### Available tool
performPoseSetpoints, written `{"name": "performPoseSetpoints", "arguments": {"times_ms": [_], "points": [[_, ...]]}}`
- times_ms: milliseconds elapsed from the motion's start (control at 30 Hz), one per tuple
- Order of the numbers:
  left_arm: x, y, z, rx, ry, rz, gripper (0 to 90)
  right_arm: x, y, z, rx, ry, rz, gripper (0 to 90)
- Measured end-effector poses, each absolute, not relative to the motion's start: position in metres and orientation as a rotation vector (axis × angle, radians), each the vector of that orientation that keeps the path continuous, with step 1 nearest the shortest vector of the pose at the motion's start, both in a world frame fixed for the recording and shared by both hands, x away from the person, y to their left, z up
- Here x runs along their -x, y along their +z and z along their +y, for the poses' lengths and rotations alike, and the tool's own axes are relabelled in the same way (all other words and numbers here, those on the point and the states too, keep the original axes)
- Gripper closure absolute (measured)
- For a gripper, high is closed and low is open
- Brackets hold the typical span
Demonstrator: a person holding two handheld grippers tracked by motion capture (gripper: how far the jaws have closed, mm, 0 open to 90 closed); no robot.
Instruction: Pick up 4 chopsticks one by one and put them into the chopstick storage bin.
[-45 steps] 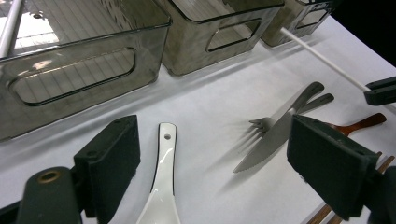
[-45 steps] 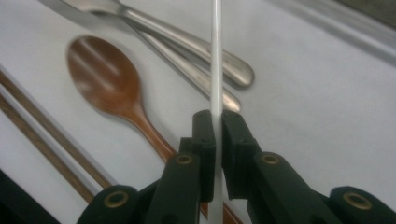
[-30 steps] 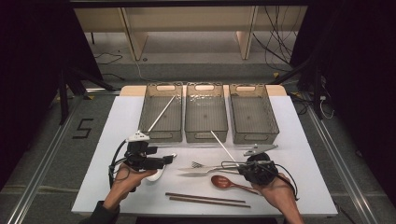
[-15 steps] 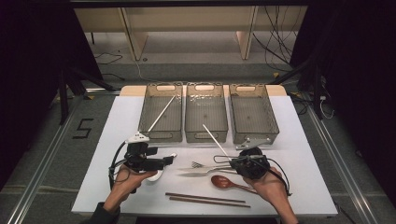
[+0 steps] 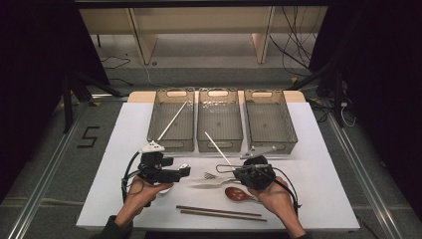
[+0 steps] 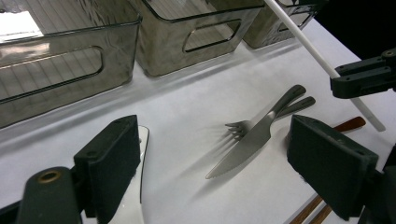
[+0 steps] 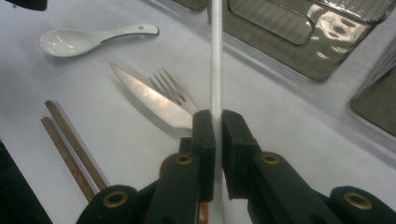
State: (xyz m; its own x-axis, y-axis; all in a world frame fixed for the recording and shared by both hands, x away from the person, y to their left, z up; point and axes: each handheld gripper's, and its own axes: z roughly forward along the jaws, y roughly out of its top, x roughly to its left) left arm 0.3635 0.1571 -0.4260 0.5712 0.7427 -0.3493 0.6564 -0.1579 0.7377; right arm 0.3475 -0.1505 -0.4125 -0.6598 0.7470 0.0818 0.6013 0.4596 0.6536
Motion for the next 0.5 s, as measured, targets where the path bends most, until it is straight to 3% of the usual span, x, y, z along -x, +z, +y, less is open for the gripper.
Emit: {"name": "performPoseSetpoints", "arguments": {"times_ms": [500], "points": [[-0.371,-0.421,0.132,-1.82,0.021,1.159,18.0,-0.342,-0.414,-0.129,-1.128,1.036,2.523,85.2]]}}
